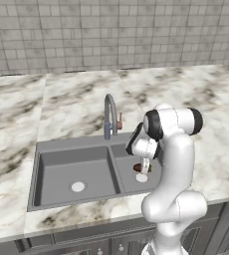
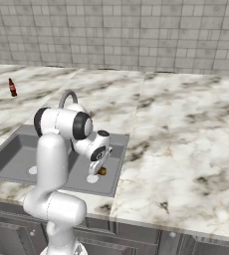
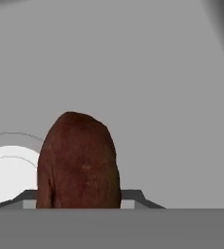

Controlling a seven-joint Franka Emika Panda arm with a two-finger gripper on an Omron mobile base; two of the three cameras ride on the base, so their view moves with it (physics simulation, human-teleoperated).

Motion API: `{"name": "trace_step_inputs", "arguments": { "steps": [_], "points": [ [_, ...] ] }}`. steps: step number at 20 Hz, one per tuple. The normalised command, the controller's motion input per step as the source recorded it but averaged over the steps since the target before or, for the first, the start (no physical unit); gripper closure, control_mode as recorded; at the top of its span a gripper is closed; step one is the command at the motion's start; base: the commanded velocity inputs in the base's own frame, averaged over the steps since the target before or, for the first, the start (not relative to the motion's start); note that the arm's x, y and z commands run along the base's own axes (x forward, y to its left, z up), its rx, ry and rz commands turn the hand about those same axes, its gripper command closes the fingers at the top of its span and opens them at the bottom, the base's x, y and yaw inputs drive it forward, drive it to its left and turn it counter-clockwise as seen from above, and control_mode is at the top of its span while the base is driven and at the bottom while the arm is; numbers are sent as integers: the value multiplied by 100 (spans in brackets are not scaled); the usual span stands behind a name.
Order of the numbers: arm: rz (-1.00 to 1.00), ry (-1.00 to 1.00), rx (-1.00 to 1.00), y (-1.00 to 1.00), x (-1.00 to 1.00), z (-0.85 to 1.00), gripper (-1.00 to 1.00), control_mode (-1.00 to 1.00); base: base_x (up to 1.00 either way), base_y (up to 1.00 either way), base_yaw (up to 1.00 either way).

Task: Turn on the sink faucet. Then move the sweet potato from the counter to the sink. Turn off the sink. Move the vegetable from the sink to the pot next to the stove. Finally move the pot to the front right burner.

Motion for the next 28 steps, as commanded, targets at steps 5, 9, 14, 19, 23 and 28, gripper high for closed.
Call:
{"name": "trace_step_inputs", "arguments": {
  "steps": [5,9,14,19,23,28],
  "points": [
    [-7,0,1,0,-21,0,100,-100,0,0,0],
    [-11,0,1,0,-26,14,100,-100,0,0,0],
    [-14,0,0,0,-19,39,100,-100,0,0,0],
    [-13,0,0,0,-14,56,100,-100,0,0,0],
    [-13,0,0,0,-21,66,100,-100,0,0,0],
    [-14,4,0,-4,-17,75,100,-100,0,0,0]
  ]
}}
